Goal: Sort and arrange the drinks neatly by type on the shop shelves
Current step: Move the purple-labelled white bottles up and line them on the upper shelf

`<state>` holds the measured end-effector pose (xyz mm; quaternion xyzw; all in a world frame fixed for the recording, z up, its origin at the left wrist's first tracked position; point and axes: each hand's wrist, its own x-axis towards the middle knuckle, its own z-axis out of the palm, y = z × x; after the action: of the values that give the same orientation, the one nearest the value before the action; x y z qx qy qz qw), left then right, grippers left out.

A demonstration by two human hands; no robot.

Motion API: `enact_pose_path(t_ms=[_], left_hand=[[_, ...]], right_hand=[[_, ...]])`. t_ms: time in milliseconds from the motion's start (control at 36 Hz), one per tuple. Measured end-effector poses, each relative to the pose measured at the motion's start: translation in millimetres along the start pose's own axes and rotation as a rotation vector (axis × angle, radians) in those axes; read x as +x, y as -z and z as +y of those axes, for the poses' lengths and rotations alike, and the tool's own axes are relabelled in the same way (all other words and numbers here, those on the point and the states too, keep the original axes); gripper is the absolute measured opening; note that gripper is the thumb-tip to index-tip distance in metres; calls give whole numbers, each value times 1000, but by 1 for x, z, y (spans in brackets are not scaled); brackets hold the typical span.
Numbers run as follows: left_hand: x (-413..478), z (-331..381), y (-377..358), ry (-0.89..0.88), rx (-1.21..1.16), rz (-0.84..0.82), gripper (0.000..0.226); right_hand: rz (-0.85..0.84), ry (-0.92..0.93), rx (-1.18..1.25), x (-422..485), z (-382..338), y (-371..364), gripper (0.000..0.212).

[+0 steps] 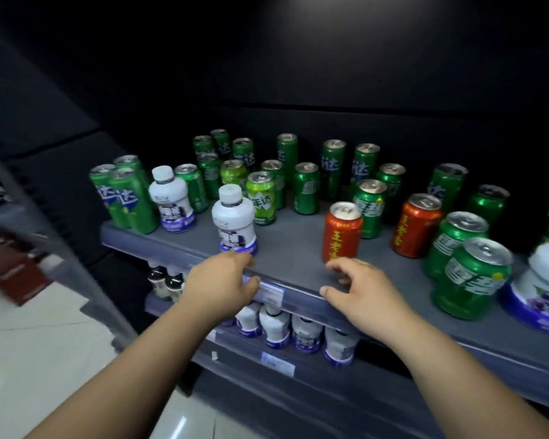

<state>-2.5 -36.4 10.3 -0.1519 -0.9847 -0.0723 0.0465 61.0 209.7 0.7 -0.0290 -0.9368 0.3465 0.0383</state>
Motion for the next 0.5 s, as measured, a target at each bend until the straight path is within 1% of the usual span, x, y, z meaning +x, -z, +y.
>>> enact_pose_path(t_ms=[83,194,250,333,417,500], left_hand=[[7,-19,7,52,-66,47,38],[26,-39,17,120,-164,98,30],[35,-47,21,124,-193,106,26],[44,-64,25,100,-188,90,27],[54,-91,25,92,-189,82,33],[63,-120,22,120,-257,98,46]], right_hand=[[-42,7,-20,0,-11,-8,47],[-6,-2,-34,8,-27,-17,45],[9,-10,-33,14,-37,-22,44],[11,-9,-13,26,-54,-35,46],[6,3,-38,42,-73,-51,53],[19,-4,-32,57,-91,-67,69]])
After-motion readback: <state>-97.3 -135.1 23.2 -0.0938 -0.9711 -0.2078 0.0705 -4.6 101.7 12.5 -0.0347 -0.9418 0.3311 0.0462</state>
